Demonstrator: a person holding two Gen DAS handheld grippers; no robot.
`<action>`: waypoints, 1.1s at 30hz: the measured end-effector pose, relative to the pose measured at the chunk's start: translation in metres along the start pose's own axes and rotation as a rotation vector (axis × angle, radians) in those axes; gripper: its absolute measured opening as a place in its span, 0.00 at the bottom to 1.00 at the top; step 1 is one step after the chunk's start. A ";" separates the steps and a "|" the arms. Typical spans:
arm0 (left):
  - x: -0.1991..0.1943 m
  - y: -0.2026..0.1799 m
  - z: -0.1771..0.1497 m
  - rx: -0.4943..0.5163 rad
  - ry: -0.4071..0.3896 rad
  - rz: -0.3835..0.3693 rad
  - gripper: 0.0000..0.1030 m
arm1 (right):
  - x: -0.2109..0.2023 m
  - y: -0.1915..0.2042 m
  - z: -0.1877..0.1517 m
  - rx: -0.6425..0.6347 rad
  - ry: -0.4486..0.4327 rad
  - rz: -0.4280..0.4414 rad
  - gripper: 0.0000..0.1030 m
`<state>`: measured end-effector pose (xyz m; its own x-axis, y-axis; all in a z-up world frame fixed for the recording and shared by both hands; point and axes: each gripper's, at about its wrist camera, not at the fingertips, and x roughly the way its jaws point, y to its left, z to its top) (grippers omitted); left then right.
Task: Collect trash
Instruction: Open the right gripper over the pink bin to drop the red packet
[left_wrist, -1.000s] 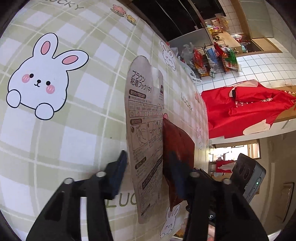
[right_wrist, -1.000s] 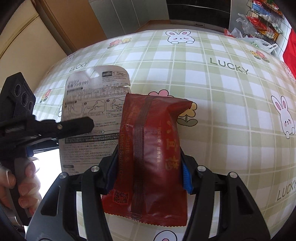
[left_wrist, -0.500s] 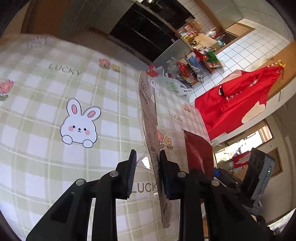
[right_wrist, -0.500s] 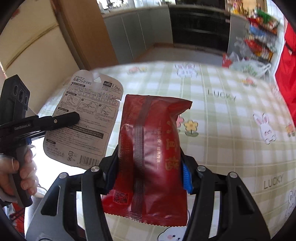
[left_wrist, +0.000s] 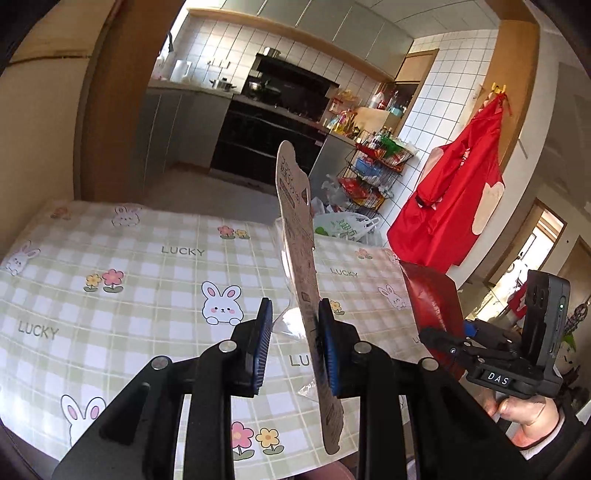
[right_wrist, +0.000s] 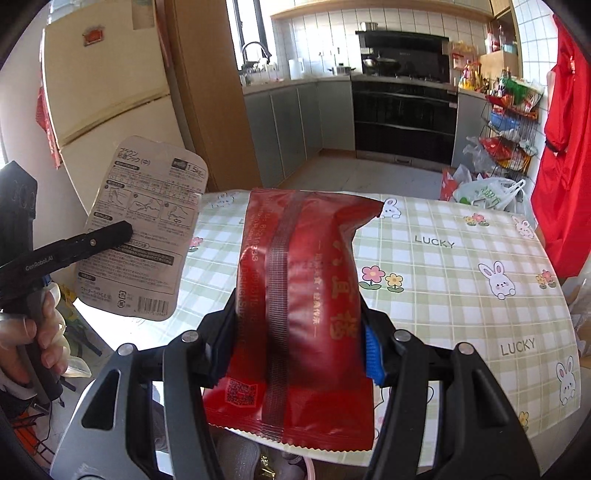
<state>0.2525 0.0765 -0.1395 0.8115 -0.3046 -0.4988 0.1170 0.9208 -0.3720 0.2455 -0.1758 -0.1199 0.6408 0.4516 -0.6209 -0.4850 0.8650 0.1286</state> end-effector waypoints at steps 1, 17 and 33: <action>-0.012 -0.003 -0.002 0.008 -0.014 0.001 0.24 | -0.007 0.004 -0.003 0.000 -0.009 0.000 0.55; -0.139 -0.040 -0.059 0.052 -0.077 -0.008 0.24 | -0.089 0.040 -0.084 0.044 -0.104 0.030 0.55; -0.181 -0.032 -0.119 0.042 -0.067 0.003 0.24 | -0.082 0.067 -0.150 0.018 0.018 0.065 0.56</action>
<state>0.0343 0.0731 -0.1302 0.8483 -0.2859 -0.4457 0.1371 0.9316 -0.3366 0.0711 -0.1882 -0.1767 0.5975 0.5034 -0.6242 -0.5146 0.8377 0.1830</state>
